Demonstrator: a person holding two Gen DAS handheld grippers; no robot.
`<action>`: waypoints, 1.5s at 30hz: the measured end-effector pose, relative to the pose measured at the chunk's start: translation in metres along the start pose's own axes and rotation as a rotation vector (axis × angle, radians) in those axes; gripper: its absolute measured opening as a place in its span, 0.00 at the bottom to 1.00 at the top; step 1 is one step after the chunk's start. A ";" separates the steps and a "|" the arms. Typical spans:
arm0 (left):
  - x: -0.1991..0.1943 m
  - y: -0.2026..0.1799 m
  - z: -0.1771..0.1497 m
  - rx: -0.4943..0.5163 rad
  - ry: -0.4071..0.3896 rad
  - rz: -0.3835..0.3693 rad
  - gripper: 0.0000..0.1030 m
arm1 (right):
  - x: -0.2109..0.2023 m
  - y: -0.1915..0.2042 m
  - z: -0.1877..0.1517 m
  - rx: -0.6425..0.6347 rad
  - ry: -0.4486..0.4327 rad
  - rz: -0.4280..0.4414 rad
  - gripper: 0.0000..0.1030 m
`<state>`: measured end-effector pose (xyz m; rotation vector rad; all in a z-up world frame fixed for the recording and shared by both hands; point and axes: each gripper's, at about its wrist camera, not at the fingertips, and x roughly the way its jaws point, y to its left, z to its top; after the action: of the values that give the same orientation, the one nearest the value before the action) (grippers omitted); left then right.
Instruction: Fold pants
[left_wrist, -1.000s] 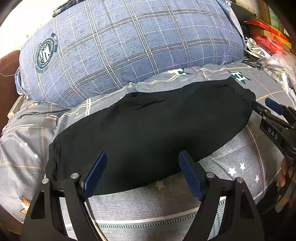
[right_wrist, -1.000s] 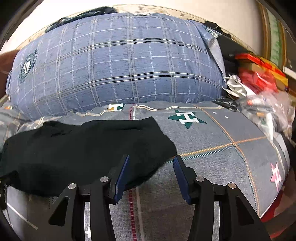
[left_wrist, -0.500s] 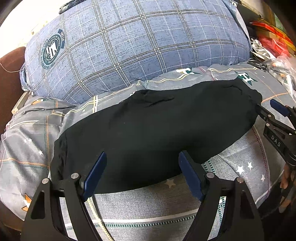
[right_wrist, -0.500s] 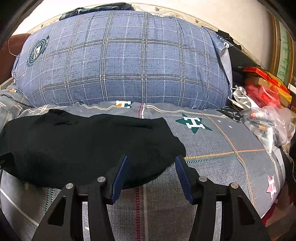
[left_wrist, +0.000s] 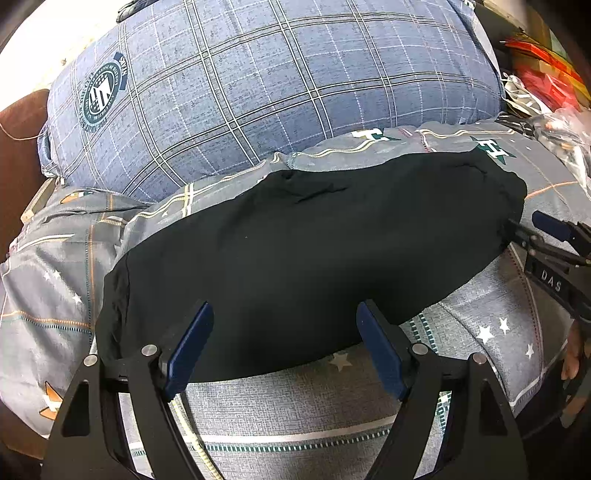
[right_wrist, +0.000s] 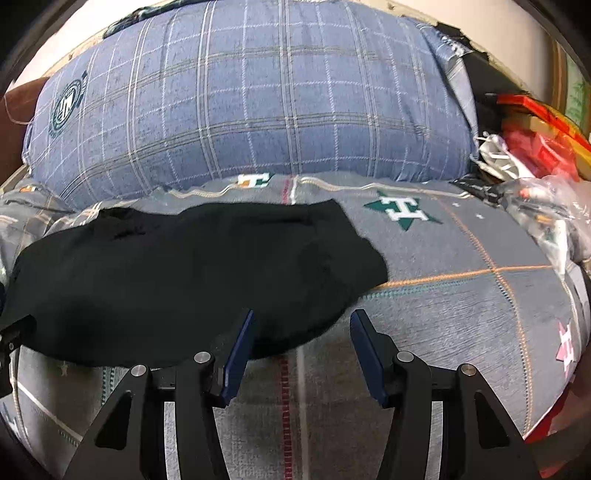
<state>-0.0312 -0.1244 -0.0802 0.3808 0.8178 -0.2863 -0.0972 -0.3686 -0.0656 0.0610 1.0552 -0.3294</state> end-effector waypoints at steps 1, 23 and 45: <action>0.000 0.001 0.000 -0.001 0.001 0.001 0.78 | 0.001 0.003 -0.001 -0.012 0.007 0.007 0.53; -0.012 0.021 -0.006 -0.015 -0.068 0.092 0.78 | 0.003 0.021 -0.005 -0.081 0.017 0.044 0.53; -0.018 0.015 -0.006 0.011 -0.088 0.090 0.78 | 0.002 0.027 -0.006 -0.113 0.008 0.016 0.53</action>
<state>-0.0406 -0.1069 -0.0672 0.4112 0.7114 -0.2222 -0.0933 -0.3424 -0.0736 -0.0306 1.0789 -0.2542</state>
